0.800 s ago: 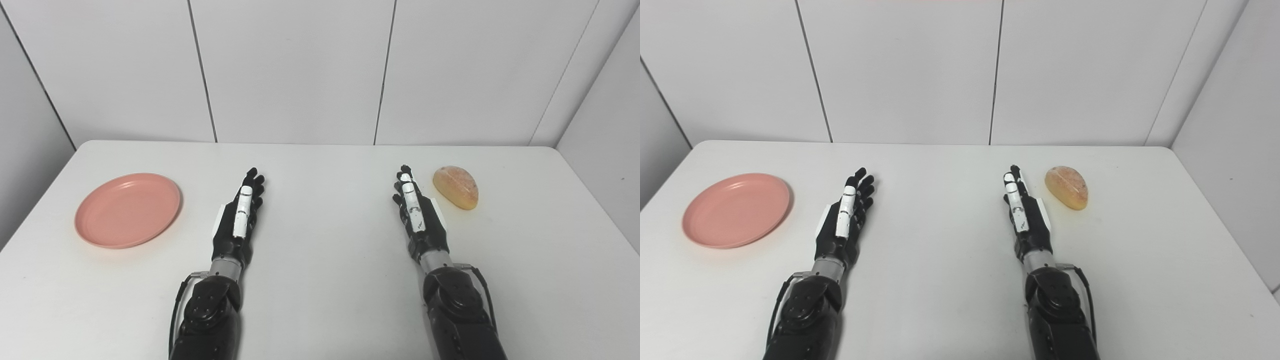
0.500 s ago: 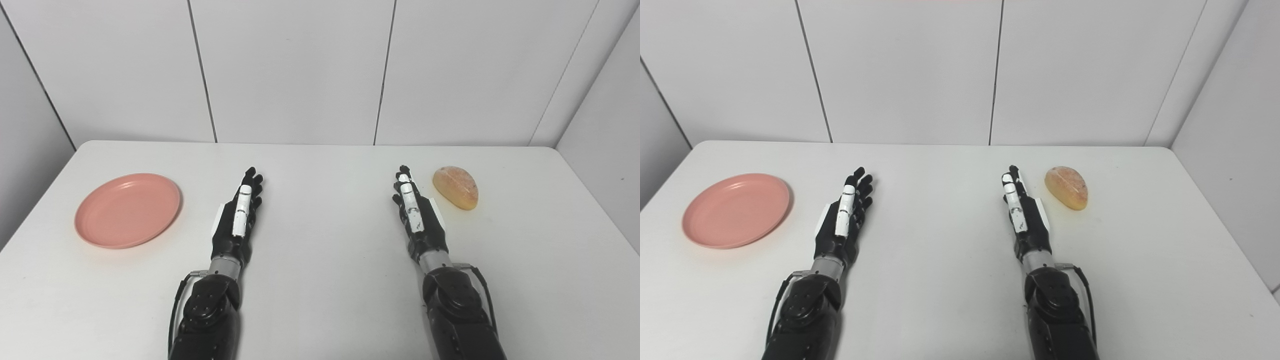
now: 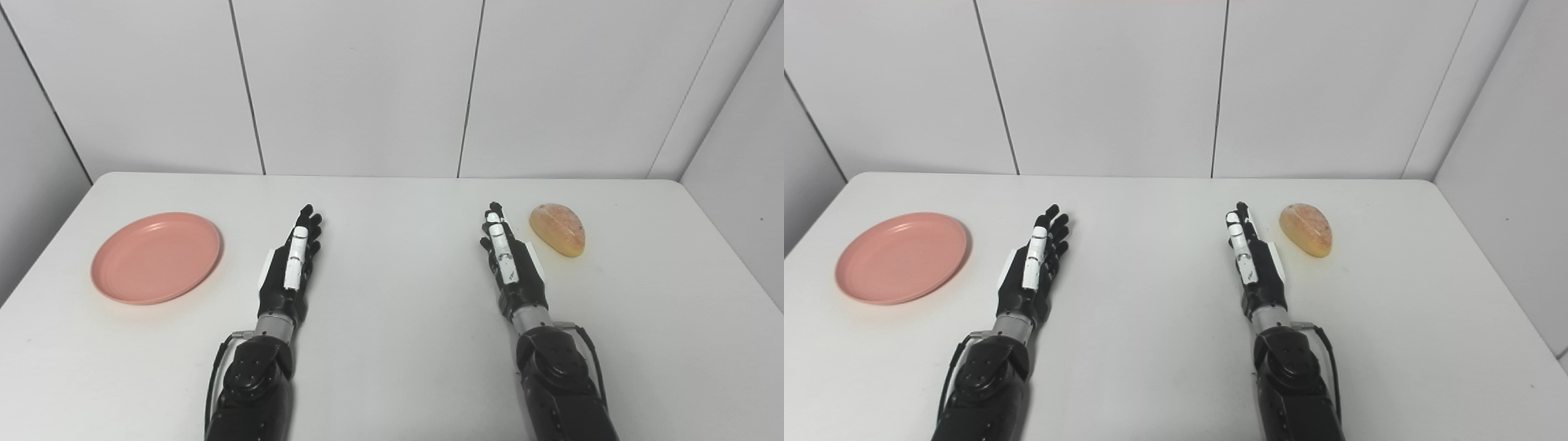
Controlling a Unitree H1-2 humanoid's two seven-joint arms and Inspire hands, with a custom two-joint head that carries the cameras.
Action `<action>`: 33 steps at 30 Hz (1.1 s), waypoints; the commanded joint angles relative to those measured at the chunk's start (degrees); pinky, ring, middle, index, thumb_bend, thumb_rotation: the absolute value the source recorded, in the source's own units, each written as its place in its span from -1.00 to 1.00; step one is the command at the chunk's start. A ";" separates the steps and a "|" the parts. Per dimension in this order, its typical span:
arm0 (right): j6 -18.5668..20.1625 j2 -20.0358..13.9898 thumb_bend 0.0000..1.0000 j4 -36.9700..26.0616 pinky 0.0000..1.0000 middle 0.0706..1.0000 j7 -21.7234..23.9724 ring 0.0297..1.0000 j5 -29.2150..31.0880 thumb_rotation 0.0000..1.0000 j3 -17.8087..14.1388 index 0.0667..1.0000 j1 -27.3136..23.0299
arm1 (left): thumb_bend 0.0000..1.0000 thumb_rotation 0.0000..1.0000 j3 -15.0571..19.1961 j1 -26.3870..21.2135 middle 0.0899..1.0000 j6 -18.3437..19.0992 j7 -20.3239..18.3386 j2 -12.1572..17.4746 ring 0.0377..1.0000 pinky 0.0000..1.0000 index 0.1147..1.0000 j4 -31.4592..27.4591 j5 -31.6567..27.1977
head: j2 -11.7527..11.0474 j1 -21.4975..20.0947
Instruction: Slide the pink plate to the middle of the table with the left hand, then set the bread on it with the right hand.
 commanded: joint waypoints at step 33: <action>-4.32 -5.04 0.37 3.85 1.00 1.00 5.60 1.00 5.47 0.82 -3.50 1.00 -1.28 | 0.24 1.00 11.55 -10.08 0.80 -2.58 5.47 -1.23 0.86 0.92 0.76 -0.26 -9.16 | -8.09 23.30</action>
